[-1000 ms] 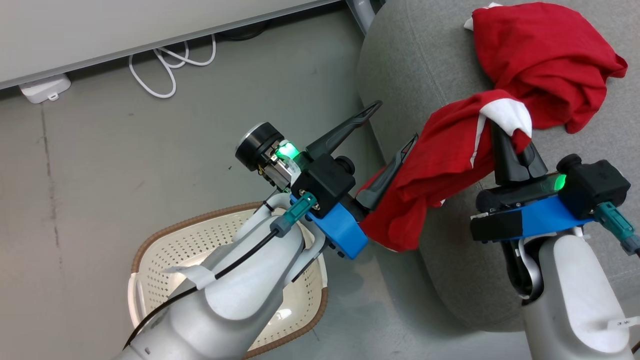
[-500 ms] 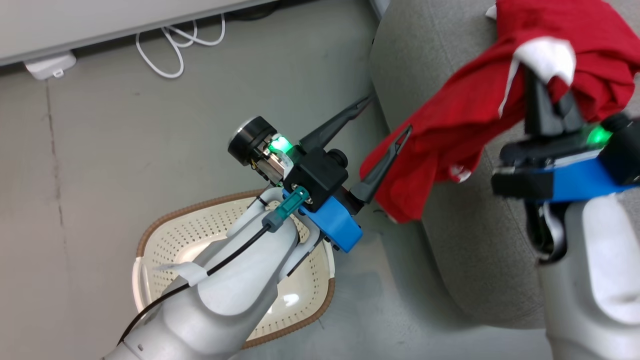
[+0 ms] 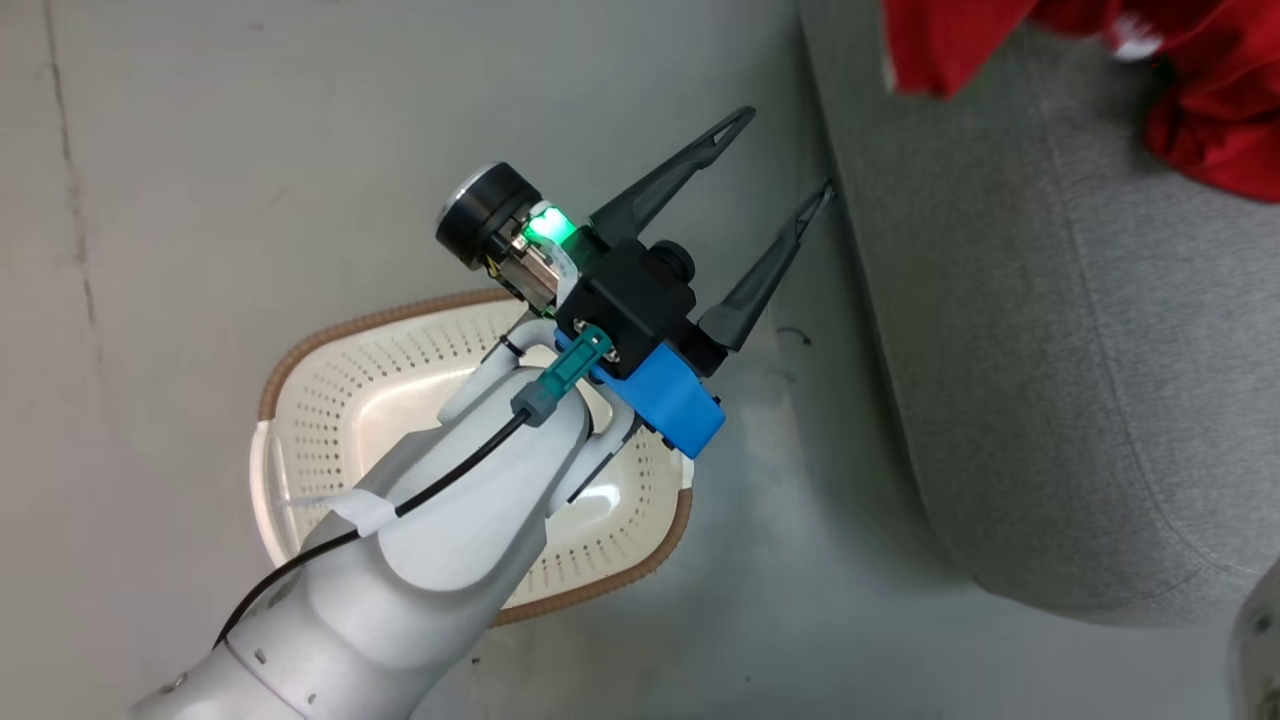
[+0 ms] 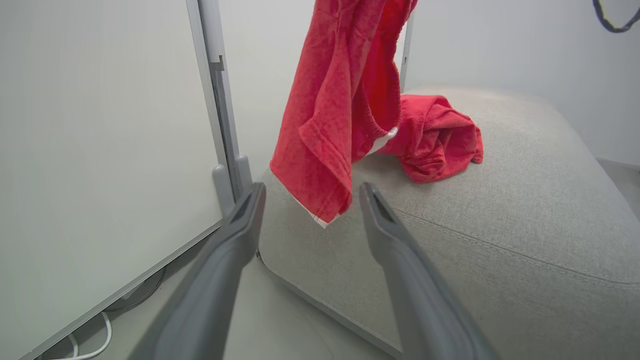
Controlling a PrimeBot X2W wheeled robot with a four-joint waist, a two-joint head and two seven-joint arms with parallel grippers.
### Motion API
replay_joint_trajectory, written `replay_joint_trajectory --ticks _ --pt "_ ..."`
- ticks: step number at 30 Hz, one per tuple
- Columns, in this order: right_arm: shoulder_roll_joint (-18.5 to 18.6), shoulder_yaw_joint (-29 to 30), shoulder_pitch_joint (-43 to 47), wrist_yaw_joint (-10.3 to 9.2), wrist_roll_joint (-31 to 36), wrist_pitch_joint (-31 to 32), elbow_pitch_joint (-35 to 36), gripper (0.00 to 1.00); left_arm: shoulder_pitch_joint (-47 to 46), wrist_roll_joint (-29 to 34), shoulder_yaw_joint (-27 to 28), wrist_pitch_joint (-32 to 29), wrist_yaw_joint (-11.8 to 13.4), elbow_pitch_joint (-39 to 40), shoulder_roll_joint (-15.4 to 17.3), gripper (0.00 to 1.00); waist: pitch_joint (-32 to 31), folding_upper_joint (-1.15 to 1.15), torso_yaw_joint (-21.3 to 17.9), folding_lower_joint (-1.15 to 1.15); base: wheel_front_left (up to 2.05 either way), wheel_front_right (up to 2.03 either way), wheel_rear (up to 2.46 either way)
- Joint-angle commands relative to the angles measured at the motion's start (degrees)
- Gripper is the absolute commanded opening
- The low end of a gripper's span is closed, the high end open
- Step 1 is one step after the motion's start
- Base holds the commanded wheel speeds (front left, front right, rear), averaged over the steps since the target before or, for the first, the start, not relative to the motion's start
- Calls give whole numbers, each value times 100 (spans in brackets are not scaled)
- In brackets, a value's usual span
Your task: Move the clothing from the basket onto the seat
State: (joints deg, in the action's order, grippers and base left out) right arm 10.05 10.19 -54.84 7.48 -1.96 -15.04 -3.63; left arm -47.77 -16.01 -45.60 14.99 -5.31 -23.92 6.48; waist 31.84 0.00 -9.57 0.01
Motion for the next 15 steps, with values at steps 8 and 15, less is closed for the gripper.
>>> replay_joint_trajectory --ticks 8,15 --pt "1220 683 -1328 2 55 -22 -527 0 -238 101 22 26 24 16 89 100 530 0 -23 -1 0 0 0" --pt "2096 1088 -1788 3 -132 -22 -1364 0 -294 128 -18 26 28 22 162 100 722 0 -127 -1 0 0 0"
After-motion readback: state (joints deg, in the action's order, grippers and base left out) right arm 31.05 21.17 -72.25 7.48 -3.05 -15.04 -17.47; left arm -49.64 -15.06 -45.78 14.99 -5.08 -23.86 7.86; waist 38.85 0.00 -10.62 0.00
